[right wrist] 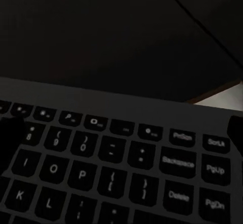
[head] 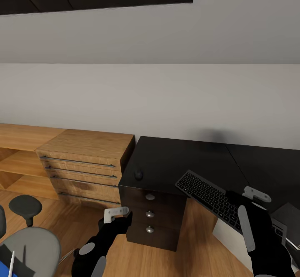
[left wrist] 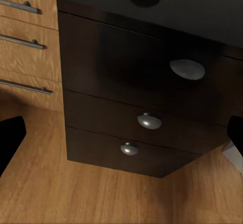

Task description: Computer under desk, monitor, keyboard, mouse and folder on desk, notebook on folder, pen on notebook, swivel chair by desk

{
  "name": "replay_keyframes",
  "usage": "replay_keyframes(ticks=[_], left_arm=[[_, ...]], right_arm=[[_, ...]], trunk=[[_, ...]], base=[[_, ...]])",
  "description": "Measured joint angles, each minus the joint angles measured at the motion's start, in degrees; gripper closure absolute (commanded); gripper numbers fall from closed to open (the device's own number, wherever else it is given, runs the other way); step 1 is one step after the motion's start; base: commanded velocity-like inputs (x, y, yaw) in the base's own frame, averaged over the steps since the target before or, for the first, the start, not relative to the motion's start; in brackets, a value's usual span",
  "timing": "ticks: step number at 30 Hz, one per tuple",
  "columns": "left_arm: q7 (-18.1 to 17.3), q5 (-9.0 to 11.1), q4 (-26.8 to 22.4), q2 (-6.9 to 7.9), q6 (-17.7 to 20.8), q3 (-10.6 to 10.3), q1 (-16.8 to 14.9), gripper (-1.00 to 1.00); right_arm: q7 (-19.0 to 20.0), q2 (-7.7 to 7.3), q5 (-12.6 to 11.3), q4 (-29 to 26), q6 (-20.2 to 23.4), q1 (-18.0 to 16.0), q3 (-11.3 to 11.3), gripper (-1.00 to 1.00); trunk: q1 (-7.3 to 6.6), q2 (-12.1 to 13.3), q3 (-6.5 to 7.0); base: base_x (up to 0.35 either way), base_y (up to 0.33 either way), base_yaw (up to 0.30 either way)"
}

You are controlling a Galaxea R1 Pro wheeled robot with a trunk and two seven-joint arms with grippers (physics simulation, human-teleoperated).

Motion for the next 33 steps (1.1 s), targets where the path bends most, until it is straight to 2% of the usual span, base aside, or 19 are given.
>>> replay_keyframes(ticks=[27, 33], left_arm=[[0.08, 0.06, 0.00, 0.06, 0.00, 0.00, 0.00, -1.00], [0.09, 0.06, 0.06, 0.06, 0.00, 0.00, 0.00, -1.00]], right_arm=[[-0.08, 0.09, 0.14, -0.31, -0.05, 0.09, 0.02, -1.00], [-0.06, 0.67, 0.23, -3.35, -0.03, 1.55, 0.04, -1.00]], trunk=[[0.00, 0.00, 0.00], [0.03, 0.00, 0.00]], base=[[-0.001, 0.000, 0.000], [-0.178, 0.000, 0.000]])
